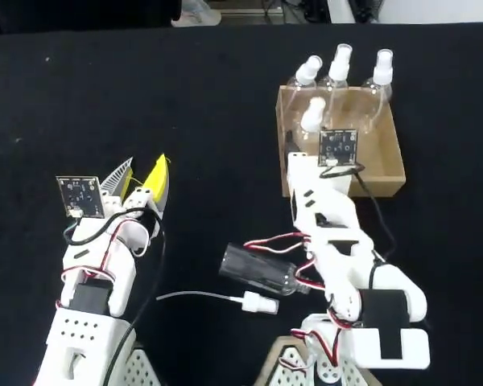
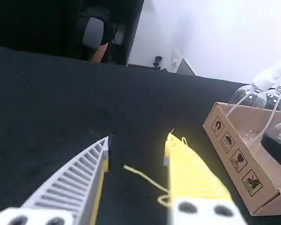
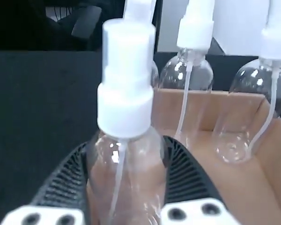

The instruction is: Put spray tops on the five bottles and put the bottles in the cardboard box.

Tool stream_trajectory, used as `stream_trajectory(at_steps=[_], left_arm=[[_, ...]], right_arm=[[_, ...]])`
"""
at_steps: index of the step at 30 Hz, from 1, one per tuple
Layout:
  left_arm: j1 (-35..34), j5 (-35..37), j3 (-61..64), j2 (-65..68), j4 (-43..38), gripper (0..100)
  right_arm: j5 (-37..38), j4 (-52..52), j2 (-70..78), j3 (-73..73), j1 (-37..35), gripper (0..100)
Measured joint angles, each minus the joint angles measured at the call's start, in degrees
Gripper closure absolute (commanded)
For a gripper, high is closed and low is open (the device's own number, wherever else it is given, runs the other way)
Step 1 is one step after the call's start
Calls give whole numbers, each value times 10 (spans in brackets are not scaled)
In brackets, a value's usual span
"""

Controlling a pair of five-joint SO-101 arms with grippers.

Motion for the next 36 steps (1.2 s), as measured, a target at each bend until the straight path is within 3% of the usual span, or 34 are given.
stream_trajectory(at_steps=[9,16,29,36], left_arm=[[0,0,0,0,0,809],[0,0,0,0,0,809],[0,0,0,0,0,809],[0,0,0,0,0,809]], right_arm=[[0,0,0,8,0,979],[0,7,-1,9,0,848],[0,15,-1,9,-5,839],[0,21,-1,10,-9,692]])
